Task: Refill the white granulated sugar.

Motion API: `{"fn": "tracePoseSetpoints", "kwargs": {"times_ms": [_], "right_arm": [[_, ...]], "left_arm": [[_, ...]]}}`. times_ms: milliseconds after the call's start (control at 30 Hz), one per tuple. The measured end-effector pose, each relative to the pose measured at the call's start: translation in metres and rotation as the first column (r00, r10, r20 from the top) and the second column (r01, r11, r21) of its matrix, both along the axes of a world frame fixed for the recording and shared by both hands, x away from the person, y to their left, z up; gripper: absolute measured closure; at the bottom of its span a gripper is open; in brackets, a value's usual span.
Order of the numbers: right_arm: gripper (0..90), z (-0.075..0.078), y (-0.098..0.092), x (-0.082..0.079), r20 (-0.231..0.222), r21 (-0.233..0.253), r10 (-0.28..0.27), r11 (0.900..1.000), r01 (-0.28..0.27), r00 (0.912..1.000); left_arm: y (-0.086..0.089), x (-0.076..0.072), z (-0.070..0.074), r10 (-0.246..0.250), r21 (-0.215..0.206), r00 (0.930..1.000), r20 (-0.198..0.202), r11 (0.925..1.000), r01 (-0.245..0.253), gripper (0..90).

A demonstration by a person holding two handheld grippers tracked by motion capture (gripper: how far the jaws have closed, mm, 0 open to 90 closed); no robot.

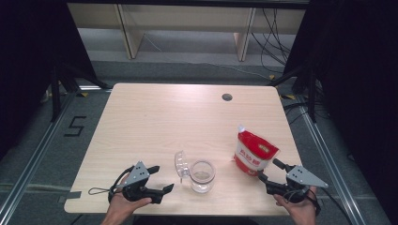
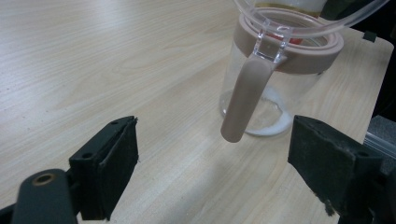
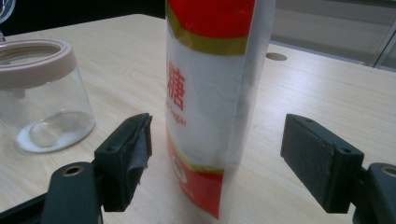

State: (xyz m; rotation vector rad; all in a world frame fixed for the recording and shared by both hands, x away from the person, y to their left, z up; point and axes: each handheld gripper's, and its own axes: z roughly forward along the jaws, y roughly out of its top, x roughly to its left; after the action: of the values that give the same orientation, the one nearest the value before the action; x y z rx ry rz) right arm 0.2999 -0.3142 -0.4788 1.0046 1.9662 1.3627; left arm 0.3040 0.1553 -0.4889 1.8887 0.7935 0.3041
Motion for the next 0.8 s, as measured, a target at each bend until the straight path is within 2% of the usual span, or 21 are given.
{"fn": "tracePoseSetpoints", "kwargs": {"times_ms": [100,133,167,200,233,267,333,367,400,433,467,500,533,700,733,800], "right_arm": [[25.7,0.000,0.003,0.003,-0.004,0.027,0.007,1.000,-0.007,1.0000],[26.3,-0.001,0.003,0.006,0.030,-0.009,0.008,1.000,-0.008,0.9995],[26.3,-0.001,0.003,0.006,0.030,-0.009,0.008,1.000,-0.008,0.9995],[26.4,-0.002,0.005,0.006,0.008,0.002,0.011,1.000,-0.011,0.9999],[26.7,-0.002,0.004,0.009,0.027,-0.034,0.026,0.999,-0.026,0.9993],[27.2,-0.004,0.008,0.009,0.012,-0.010,0.016,1.000,-0.016,0.9998],[27.2,-0.004,0.010,0.011,0.004,-0.007,0.023,1.000,-0.023,0.9997],[27.2,-0.004,0.010,0.011,0.004,-0.007,0.023,1.000,-0.023,0.9997],[27.2,-0.005,0.011,0.012,0.007,-0.004,0.024,1.000,-0.024,0.9997],[27.2,-0.005,0.011,0.014,0.030,-0.013,0.031,0.999,-0.031,0.9991],[27.2,-0.006,0.012,0.015,0.021,-0.005,0.034,0.999,-0.034,0.9992],[27.2,-0.006,0.012,0.018,0.048,-0.024,0.037,0.999,-0.036,0.9981],[27.2,-0.006,0.013,0.016,0.009,-0.006,0.023,1.000,-0.023,0.9997],[28.8,-0.008,0.015,0.022,0.022,0.008,0.038,0.999,-0.038,0.9990],[28.9,-0.008,0.016,0.022,0.031,0.009,0.020,1.000,-0.020,0.9993],[31.1,-0.007,0.016,0.025,0.040,-0.004,0.028,1.000,-0.028,0.9988]], "left_arm": [[0.001,0.000,0.000,0.007,-0.003,1.0000,0.002,1.0000,-0.007,15.6],[0.002,0.000,0.001,0.008,0.001,1.0000,0.006,1.0000,-0.008,15.6],[0.003,0.001,0.001,0.002,0.007,0.9999,0.015,1.0000,-0.002,15.6],[0.003,0.002,0.001,-0.002,0.003,0.9998,0.020,1.0000,0.002,15.6],[0.003,0.002,0.001,0.001,0.003,0.9998,0.018,1.0000,-0.001,15.6],[0.003,0.001,0.001,0.003,0.001,0.9999,0.015,1.0000,-0.003,15.6],[0.003,0.001,0.000,-0.001,0.009,0.9999,0.017,1.0000,0.000,15.6],[0.002,0.000,0.000,0.015,0.003,0.9999,0.000,0.9999,-0.015,15.6],[0.001,0.000,0.000,0.013,-0.001,0.9999,0.002,0.9999,-0.013,15.6],[0.001,0.000,0.000,0.012,-0.002,0.9999,0.002,0.9999,-0.012,15.6],[0.000,0.000,0.000,0.014,-0.001,0.9999,0.001,0.9999,-0.014,15.7],[0.000,0.000,0.000,0.010,0.002,0.9999,0.003,0.9999,-0.010,15.6],[0.000,0.000,0.000,0.009,0.002,1.0000,0.003,1.0000,-0.009,15.6],[0.000,0.000,-0.001,0.008,-0.002,1.0000,-0.001,1.0000,-0.008,15.6],[0.000,0.000,-0.001,0.007,0.000,1.0000,-0.001,1.0000,-0.007,15.6],[0.000,0.000,-0.001,0.004,0.004,1.0000,-0.002,1.0000,-0.004,15.6]]}}
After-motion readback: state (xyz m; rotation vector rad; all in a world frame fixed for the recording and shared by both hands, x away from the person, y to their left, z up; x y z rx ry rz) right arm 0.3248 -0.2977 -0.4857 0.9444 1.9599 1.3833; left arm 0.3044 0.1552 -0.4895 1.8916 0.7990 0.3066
